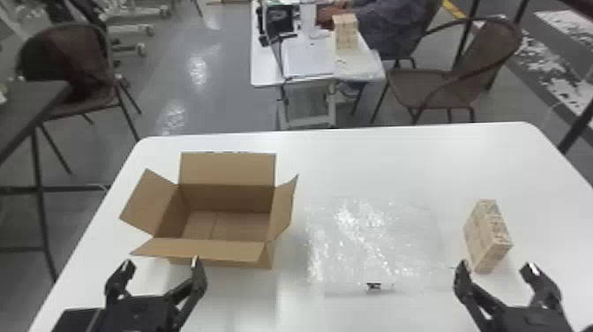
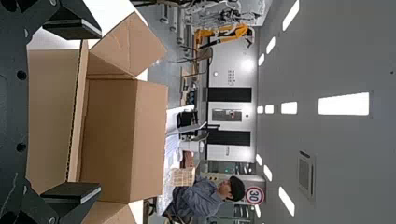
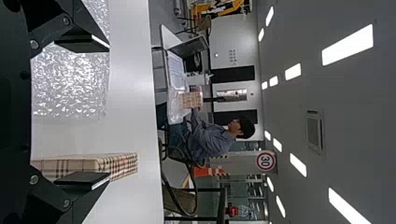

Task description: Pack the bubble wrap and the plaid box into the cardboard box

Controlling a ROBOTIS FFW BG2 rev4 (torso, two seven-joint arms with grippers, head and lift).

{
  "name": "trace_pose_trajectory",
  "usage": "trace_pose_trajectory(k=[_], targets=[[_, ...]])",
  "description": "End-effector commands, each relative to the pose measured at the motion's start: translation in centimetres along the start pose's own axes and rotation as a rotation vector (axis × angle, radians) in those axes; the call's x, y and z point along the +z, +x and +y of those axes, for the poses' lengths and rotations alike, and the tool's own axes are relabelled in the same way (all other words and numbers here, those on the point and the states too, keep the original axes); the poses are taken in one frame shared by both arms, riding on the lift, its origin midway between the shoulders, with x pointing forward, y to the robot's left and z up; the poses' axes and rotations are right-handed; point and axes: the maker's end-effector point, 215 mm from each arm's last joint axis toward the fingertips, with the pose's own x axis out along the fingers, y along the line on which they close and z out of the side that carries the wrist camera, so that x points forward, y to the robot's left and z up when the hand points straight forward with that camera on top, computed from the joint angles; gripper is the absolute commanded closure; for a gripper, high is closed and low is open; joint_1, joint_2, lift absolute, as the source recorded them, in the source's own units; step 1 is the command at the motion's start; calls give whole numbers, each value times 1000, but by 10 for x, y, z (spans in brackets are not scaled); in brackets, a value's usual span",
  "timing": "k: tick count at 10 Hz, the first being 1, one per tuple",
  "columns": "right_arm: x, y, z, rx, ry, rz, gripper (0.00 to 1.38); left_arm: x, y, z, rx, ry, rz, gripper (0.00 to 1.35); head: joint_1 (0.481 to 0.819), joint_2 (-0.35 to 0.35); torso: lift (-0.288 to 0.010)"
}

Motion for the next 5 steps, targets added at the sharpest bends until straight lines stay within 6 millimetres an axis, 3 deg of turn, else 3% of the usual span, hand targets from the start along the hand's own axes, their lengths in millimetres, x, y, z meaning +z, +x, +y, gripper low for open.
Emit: trace_pose_trajectory(k=[1,5], targets=[[1,0,0,1,-4,-1,305,1,0,4,10,16,3,150,695,98,-102],[3,1,1,2,-7,-6,334,4,2,3,6,14,-5,150,695,107,-102]])
